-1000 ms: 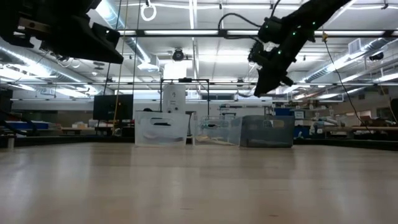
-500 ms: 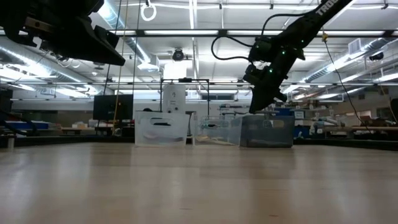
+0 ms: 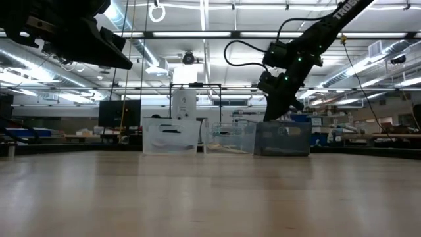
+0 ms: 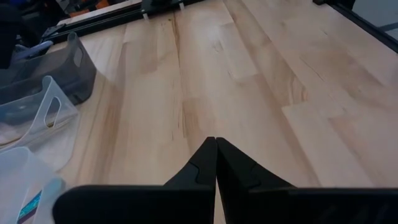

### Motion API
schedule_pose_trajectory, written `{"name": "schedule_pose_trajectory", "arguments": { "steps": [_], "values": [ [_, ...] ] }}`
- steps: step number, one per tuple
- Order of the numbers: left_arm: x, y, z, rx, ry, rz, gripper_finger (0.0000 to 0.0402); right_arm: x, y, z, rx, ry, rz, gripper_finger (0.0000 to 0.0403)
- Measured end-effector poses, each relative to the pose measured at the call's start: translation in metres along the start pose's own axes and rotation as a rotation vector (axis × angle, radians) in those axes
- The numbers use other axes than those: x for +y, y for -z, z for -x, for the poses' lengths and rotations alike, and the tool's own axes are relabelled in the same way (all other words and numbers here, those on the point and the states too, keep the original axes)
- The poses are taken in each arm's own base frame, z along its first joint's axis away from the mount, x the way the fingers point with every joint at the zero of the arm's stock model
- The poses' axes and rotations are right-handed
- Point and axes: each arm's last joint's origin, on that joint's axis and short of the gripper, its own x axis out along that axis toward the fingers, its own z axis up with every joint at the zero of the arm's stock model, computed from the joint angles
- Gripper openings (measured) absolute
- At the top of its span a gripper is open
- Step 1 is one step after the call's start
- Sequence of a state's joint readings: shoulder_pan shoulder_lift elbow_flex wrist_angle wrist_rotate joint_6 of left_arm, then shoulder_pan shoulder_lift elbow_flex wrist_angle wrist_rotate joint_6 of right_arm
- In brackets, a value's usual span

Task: Sort silverware by color (type)
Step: Put the violet spoon into the black bin

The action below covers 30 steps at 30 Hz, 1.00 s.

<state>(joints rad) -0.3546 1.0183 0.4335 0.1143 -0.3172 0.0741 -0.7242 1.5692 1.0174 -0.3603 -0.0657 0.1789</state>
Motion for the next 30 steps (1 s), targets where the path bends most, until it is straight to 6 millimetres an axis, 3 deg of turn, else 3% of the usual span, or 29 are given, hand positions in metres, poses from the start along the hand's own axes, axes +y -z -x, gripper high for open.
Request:
{"name": "schedule_pose_trajectory", "arguments": {
  "steps": [18,30],
  "values": [
    [0.0,0.0,0.0,-0.001,0.0,0.01,0.0011,-0.016,0.044,-0.025,-0.019,-0.03,-0.071,0.006],
    [0.0,0.0,0.0,-0.002,-0.001,0.01,0.0011,-0.013,0.04,-0.026,-0.075,-0.094,-0.098,0.006]
  ]
}}
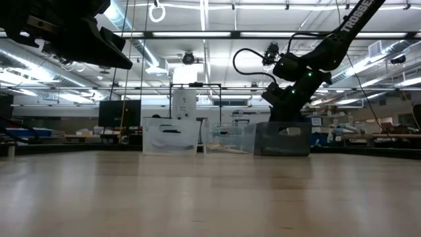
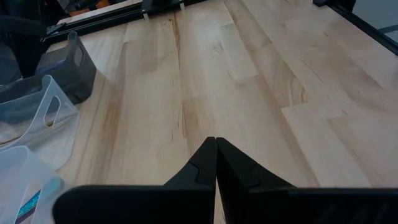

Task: Sort silverware by color (type)
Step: Put the violet spoon into the black bin, then return to Home Position

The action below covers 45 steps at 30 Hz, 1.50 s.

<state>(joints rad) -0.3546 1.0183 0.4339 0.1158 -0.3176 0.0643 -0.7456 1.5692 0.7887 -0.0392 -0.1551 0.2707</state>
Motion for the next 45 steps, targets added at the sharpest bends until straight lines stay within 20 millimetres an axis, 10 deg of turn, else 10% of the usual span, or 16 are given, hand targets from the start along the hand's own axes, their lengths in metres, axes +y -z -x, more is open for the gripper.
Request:
{"name": "schedule_pose_trajectory", "arguments": {
  "steps": [15,28,45],
  "values": [
    [0.0,0.0,0.0,0.0,0.0,0.0,0.0011,-0.002,0.002,0.0,0.014,0.055,-0.028,0.0063],
    [0.0,-0.001,0.0,-0.015,0.001,-0.02,0.0011,-0.003,0.004,0.002,0.069,0.035,-0.06,0.0142],
    [0.025,-0.016,0.043,-0.153,-0.096,0.046,0.0011,0.04,-0.025,0.118,-0.205,-0.123,0.103,0.0142]
  ]
}}
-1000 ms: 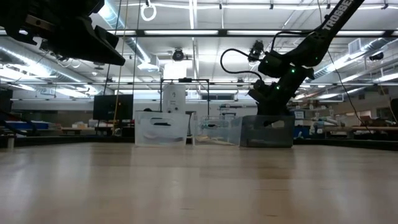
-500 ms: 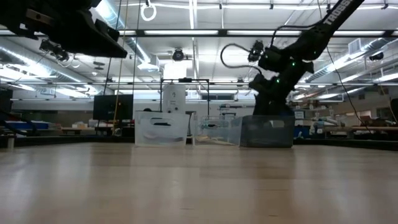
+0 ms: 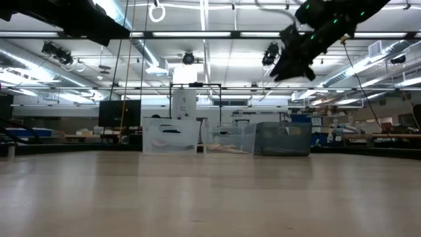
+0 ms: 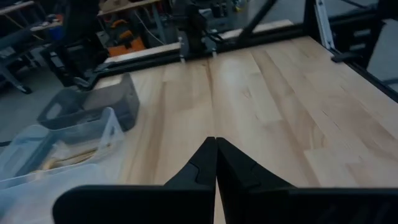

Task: Sort silverware by color (type)
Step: Return to Home Position

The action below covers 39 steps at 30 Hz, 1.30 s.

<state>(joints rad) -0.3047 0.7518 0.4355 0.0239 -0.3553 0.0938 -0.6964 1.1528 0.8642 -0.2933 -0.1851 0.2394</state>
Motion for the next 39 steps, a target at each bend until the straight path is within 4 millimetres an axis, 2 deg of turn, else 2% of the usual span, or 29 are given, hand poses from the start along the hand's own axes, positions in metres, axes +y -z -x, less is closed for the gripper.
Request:
{"name": "schedule_pose_trajectory", "arguments": {
  "steps": [5,9,18,29,35,39],
  "values": [
    [0.011,-0.004,0.012,-0.042,-0.04,0.022,0.0011,0.019,-0.005,0.048,-0.138,-0.061,0.062,0.0142],
    [0.02,-0.007,0.026,-0.086,-0.077,0.046,0.0011,0.025,-0.003,0.085,-0.231,-0.085,0.09,0.0142],
    [0.039,-0.015,0.062,-0.264,-0.148,0.152,0.0011,0.03,0.011,0.142,-0.364,-0.123,0.114,0.0142],
    [0.044,-0.021,0.078,-0.377,-0.151,0.249,0.0011,0.035,0.022,0.173,-0.441,-0.251,0.134,0.0142],
    [0.052,-0.044,0.097,-0.453,-0.152,0.285,0.0011,0.036,0.027,0.185,-0.484,-0.268,0.146,0.0142],
    [0.054,-0.053,0.104,-0.478,-0.154,0.292,0.0011,0.036,0.033,0.192,-0.485,-0.29,0.162,0.0142]
  ]
}}
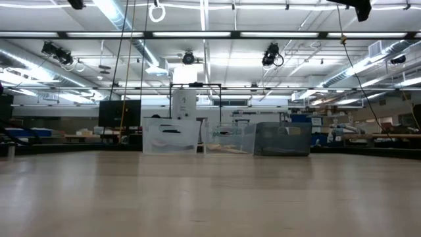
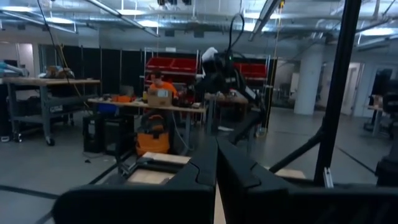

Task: Sort silverware by color (type)
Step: Return to Home Position

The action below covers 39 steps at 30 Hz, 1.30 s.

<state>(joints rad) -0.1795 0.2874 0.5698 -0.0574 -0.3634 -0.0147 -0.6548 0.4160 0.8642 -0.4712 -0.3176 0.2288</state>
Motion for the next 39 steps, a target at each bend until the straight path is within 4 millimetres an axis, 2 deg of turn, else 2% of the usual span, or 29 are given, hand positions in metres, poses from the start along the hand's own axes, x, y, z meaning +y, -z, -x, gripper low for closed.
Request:
{"name": "schedule_pose_trajectory", "arguments": {
  "steps": [8,17,22,30,39],
  "values": [
    [0.0,-0.002,0.001,-0.003,0.0,0.027,0.0011,0.006,0.01,0.025,0.02,0.006,0.042,0.0142],
    [0.003,-0.006,0.002,-0.02,-0.072,0.025,0.0011,0.014,0.018,0.05,-0.055,-0.059,0.037,0.0142],
    [0.002,-0.004,0.001,-0.017,-0.066,-0.016,0.0006,0.011,0.032,0.053,-0.082,-0.061,0.0,0.0142],
    [0.001,0.024,-0.003,0.033,-0.065,0.01,0.0005,0.004,0.057,0.048,-0.143,-0.086,-0.038,0.0142],
    [-0.002,0.045,0.002,-0.007,-0.009,0.069,0.0004,-0.001,0.072,0.038,-0.121,-0.145,-0.085,0.0142]
  ]
}}
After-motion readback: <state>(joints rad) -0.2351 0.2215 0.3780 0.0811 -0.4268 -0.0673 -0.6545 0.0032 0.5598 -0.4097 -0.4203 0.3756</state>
